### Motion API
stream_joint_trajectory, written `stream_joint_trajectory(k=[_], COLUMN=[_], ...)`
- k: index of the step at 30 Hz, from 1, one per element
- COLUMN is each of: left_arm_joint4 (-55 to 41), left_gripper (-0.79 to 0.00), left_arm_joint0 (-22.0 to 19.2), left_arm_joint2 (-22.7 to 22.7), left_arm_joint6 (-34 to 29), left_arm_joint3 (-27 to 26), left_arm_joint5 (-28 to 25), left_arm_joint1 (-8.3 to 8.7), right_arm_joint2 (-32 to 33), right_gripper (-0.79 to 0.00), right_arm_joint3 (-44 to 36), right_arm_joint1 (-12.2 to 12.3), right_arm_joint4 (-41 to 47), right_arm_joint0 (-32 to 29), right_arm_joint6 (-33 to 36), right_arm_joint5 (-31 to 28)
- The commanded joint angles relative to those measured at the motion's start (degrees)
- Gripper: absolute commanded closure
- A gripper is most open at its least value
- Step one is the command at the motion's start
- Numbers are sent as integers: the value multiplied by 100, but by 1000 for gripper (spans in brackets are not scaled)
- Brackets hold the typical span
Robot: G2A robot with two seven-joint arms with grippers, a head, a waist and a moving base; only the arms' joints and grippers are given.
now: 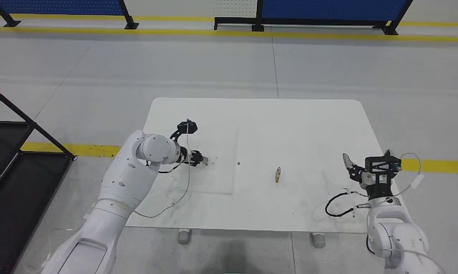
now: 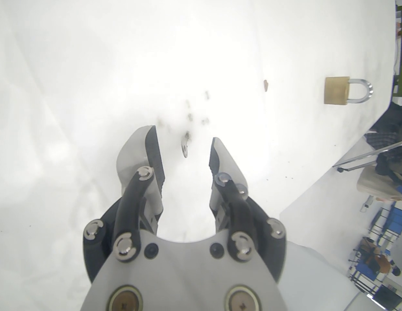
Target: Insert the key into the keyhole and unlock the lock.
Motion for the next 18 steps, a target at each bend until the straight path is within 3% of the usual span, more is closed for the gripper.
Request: stream_joint_trajectory(k=[1,18], left_arm_joint4=[-22,-246], left_gripper=[-246,-200], left_arm_joint0=[3,-5], left_arm_joint2=[5,109], left_arm_joint6=[-15,-10], left_arm_joint3=[-7,86], left_arm_joint5=[-17,14], left_arm_joint1=[10,56], right_arm_joint2=[0,0], right_gripper=[-785,-785], right_arm_joint3=[0,0], right_arm_joint1=[0,0], right_arm_joint4=[0,0], right_arm_joint0=[0,0], right_arm_joint6=[0,0], right_arm_joint5=[0,0])
